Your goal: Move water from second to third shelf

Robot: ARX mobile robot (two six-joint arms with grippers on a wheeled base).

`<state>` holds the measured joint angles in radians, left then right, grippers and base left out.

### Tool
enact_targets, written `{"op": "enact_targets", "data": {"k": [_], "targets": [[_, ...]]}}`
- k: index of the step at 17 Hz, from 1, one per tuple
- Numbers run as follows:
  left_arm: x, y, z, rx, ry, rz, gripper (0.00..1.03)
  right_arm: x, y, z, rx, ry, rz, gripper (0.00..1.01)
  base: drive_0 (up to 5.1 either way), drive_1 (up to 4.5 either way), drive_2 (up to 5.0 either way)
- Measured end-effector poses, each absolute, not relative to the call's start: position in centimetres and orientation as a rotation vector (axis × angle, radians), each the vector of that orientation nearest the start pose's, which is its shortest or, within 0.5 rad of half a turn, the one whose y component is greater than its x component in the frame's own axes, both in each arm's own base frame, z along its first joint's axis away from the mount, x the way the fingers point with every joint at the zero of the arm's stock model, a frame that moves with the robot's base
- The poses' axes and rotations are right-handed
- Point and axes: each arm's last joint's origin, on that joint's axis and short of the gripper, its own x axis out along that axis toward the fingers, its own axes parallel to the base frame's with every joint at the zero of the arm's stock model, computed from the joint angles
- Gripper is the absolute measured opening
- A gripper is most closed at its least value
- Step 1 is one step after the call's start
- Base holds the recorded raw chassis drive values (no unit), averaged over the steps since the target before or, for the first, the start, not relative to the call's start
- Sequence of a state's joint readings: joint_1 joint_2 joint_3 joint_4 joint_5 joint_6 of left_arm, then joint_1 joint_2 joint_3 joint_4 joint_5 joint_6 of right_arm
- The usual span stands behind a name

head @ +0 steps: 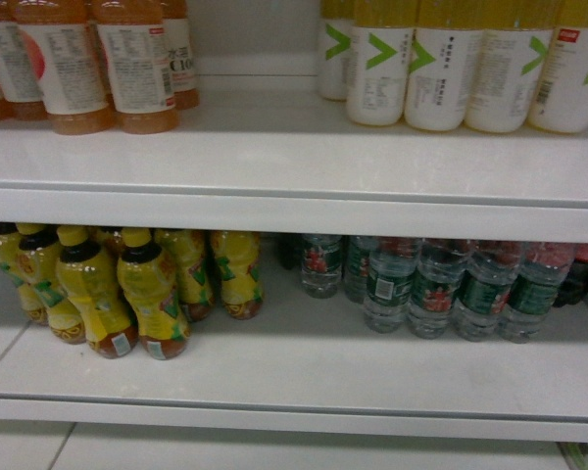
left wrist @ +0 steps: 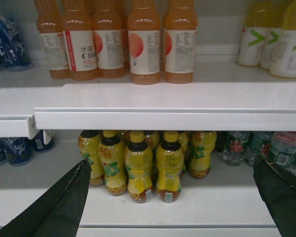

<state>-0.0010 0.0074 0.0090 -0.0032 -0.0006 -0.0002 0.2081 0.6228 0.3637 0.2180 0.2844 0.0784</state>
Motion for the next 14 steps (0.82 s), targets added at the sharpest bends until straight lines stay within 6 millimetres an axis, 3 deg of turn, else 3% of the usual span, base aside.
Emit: {"op": "enact_targets", "data": {"k": [14], "targets": [[9.76,-0.01,16.57,0.0,0.002,0.0,0.98,15.14,2.37,24.87,0.068,0.037,-0.077,0.43,-5.0,2.45,2.5]]}}
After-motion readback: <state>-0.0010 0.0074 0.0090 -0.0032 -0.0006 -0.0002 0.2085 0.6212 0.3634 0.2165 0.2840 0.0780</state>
